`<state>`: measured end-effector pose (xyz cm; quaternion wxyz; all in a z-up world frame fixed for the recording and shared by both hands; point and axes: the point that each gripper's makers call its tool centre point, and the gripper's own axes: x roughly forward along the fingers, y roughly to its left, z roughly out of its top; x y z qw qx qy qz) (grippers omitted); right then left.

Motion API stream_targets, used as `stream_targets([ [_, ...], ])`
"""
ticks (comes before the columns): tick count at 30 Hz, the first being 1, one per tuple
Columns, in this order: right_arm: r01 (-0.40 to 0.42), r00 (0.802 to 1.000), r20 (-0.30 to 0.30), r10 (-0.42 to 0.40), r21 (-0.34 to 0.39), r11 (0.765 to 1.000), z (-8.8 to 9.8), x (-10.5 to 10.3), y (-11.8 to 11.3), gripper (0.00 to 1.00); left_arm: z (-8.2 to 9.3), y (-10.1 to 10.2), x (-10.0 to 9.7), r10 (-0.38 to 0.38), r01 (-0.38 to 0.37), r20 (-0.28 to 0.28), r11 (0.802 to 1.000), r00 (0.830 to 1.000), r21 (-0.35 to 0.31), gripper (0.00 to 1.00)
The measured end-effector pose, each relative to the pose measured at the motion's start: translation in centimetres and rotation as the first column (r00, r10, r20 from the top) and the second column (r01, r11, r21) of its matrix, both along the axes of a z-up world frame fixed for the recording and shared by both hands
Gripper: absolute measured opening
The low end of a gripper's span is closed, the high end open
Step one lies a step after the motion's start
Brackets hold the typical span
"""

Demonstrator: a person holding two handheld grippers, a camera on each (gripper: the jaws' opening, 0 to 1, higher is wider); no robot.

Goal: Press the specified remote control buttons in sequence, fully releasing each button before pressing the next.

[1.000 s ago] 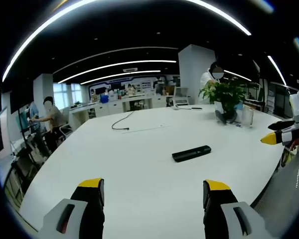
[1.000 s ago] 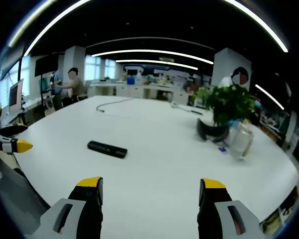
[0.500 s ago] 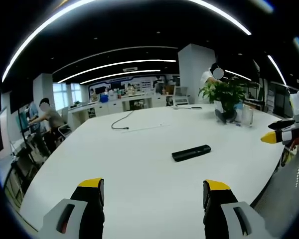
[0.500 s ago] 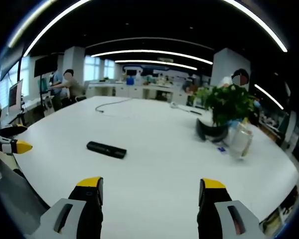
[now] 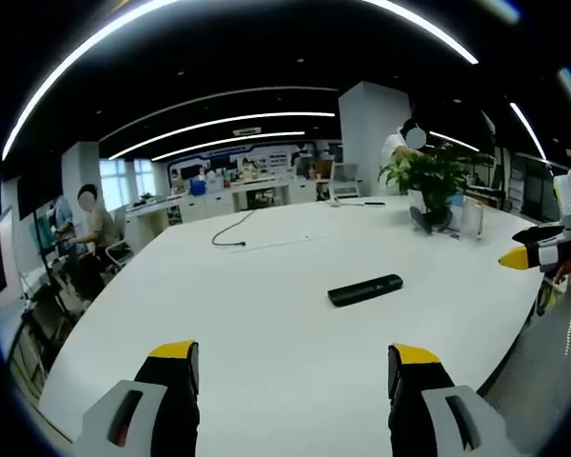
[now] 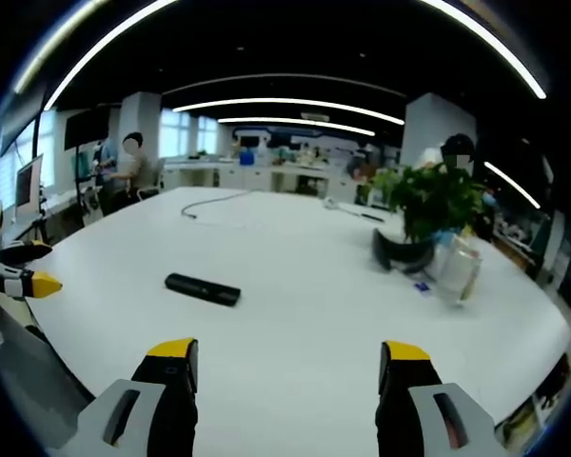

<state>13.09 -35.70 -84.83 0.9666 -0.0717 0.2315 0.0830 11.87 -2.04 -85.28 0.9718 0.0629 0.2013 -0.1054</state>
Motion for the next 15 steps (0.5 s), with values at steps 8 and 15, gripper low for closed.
stream_targets([
  [8, 0.001, 1.0, 0.008, -0.001, 0.008, 1.0, 0.22, -0.02, -0.01, 0.75, -0.05, -0.15, -0.05, -0.008, 0.008, -0.003, 1.0, 1.0, 0.005, 0.84],
  [15, 0.012, 1.0, 0.021, -0.012, 0.02, 1.0, 0.53, -0.05, -0.3, 0.73, -0.38, -0.74, -0.15, -0.036, 0.037, -0.025, 0.999, 0.999, 0.003, 0.85],
])
